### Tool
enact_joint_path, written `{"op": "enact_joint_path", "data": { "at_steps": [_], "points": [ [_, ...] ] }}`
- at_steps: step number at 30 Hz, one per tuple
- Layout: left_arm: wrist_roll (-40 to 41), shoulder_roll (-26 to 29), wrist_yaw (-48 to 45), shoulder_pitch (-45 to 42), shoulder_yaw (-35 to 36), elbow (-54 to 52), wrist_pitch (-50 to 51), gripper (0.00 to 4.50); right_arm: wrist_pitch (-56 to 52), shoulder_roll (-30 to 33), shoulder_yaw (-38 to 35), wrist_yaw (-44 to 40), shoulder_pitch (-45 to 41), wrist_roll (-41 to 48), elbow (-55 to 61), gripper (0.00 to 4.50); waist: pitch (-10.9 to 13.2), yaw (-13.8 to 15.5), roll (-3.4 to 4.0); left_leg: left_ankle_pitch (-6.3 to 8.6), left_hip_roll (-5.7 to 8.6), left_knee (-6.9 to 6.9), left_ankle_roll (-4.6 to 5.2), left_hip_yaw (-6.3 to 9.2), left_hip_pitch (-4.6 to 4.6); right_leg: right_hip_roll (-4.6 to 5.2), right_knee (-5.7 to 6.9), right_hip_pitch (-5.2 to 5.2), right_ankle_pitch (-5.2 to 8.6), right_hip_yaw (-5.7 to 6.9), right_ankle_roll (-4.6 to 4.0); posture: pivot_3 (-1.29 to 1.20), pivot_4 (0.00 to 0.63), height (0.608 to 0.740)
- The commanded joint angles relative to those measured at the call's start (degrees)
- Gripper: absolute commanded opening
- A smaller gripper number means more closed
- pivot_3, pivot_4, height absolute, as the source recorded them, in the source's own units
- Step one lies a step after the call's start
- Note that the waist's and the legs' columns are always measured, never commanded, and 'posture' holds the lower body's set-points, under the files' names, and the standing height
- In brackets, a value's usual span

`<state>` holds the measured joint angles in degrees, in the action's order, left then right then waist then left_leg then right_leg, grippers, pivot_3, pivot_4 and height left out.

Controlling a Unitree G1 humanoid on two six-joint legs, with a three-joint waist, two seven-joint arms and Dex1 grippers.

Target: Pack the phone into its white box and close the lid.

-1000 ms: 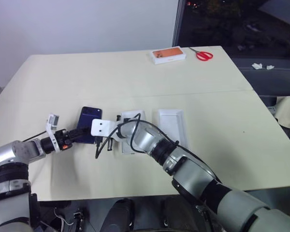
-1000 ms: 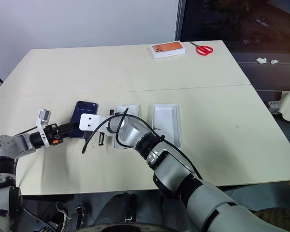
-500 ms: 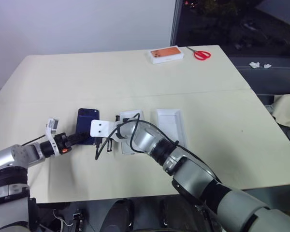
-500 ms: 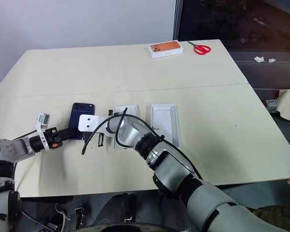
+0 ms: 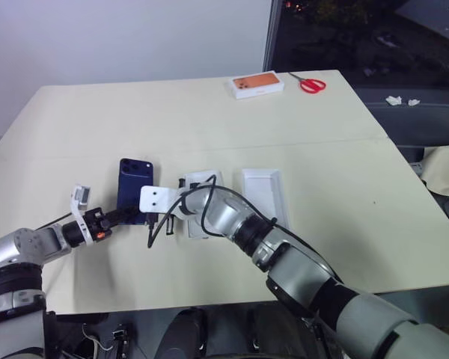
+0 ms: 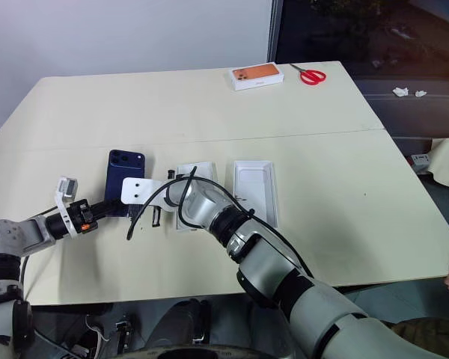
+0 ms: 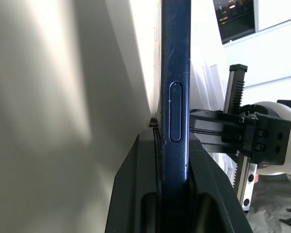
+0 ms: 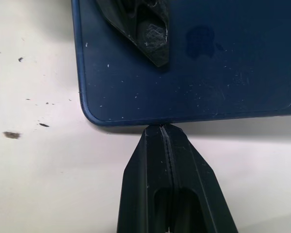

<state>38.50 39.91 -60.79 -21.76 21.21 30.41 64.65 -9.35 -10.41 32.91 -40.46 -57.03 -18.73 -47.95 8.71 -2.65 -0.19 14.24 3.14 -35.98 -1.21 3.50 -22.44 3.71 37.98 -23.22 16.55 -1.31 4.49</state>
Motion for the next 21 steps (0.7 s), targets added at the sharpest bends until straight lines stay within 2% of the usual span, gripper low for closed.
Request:
{"op": "enact_joint_path", "data": {
  "at_steps": [1, 3, 5, 7, 12, 16, 19, 20, 21],
  "points": [
    [0.5, 0.0, 1.2, 1.5, 0.5, 0.5, 1.1, 0.03, -2.4, -1.8, -4.0, -4.4, 1.4, 5.7, 6.9, 0.0, 0.0, 0.0, -0.02, 0.0, 0.0, 0.02, 0.0, 0.0, -0.01, 0.0, -0.01, -0.01, 0.0, 0.0, 0.0, 0.0, 0.15, 0.74],
    [2.1, -0.2, 1.3, 1.3, 2.4, 0.8, 2.1, 0.03, -5.7, -2.2, -7.2, -7.2, 2.4, 10.1, 11.4, 0.0, 0.1, -0.1, -0.06, 0.0, -0.02, 0.02, 0.0, 0.0, -0.03, 0.0, -0.01, -0.03, 0.0, 0.0, 0.0, 0.0, 0.15, 0.74],
    [5.1, -0.3, 1.5, 0.8, 6.2, 0.4, 3.6, 0.03, -13.9, -3.4, -14.3, -9.6, 3.0, 19.2, 18.5, 0.0, 0.1, -0.1, -0.07, 0.0, -0.04, 0.01, -0.01, -0.01, -0.14, -0.01, 0.01, -0.04, 0.0, -0.01, 0.0, 0.0, 0.15, 0.74],
    [8.6, -0.2, 2.7, 0.0, 10.1, -0.3, 7.3, 0.03, -22.5, -3.9, -21.2, -9.2, 2.5, 27.8, 24.0, 0.0, 0.1, 0.0, -0.14, -0.02, -0.1, -0.03, -0.03, 0.01, -0.36, -0.03, 0.03, -0.11, 0.0, 0.02, 0.0, 0.0, 0.15, 0.74],
    [15.1, -1.8, 6.9, 1.0, 16.4, -5.4, 15.1, 0.03, -34.1, -2.1, -29.8, -5.8, 1.7, 38.7, 31.6, 0.0, 0.1, 0.1, -0.41, -0.02, -0.1, -0.09, -0.03, 0.05, -0.71, -0.02, 0.02, -0.37, 0.0, 0.06, -0.01, 0.0, 0.15, 0.74],
    [20.2, -5.6, 12.1, 3.9, 21.1, -13.4, 20.5, 0.03, -35.4, 3.5, -26.3, -7.2, 5.9, 38.8, 37.2, 0.0, 0.1, 0.1, -0.42, -0.02, -0.09, -0.12, -0.03, 0.03, -0.93, 0.01, 0.02, -0.59, -0.01, 0.03, -0.01, 0.0, 0.15, 0.74],
    [23.0, -8.7, 16.4, 5.5, 23.3, -18.7, 22.4, 0.0, -38.6, 8.0, -23.9, -9.0, 8.8, 39.8, 41.3, 0.87, 0.1, 0.1, -0.46, -0.02, -0.09, -0.14, -0.03, 0.01, -0.95, 0.02, 0.01, -0.59, -0.01, 0.03, 0.0, 0.0, 0.15, 0.74],
    [23.8, -9.5, 17.7, 5.7, 24.0, -19.7, 22.8, 0.0, -37.6, 9.8, -22.2, -9.2, 9.6, 38.7, 42.8, 1.25, 0.1, 0.2, -0.47, -0.02, -0.09, -0.15, -0.03, 0.01, -0.95, 0.02, 0.01, -0.59, -0.01, 0.03, 0.0, 0.0, 0.15, 0.74],
    [24.5, -10.3, 18.8, 6.0, 24.3, -21.1, 23.0, 0.0, -36.9, 12.8, -18.8, -10.3, 10.8, 36.9, 45.1, 1.84, 0.2, 0.2, -0.49, -0.02, -0.09, -0.17, -0.03, 0.01, -0.95, 0.02, 0.02, -0.59, -0.01, 0.03, 0.0, 0.0, 0.15, 0.74]
  ]
}}
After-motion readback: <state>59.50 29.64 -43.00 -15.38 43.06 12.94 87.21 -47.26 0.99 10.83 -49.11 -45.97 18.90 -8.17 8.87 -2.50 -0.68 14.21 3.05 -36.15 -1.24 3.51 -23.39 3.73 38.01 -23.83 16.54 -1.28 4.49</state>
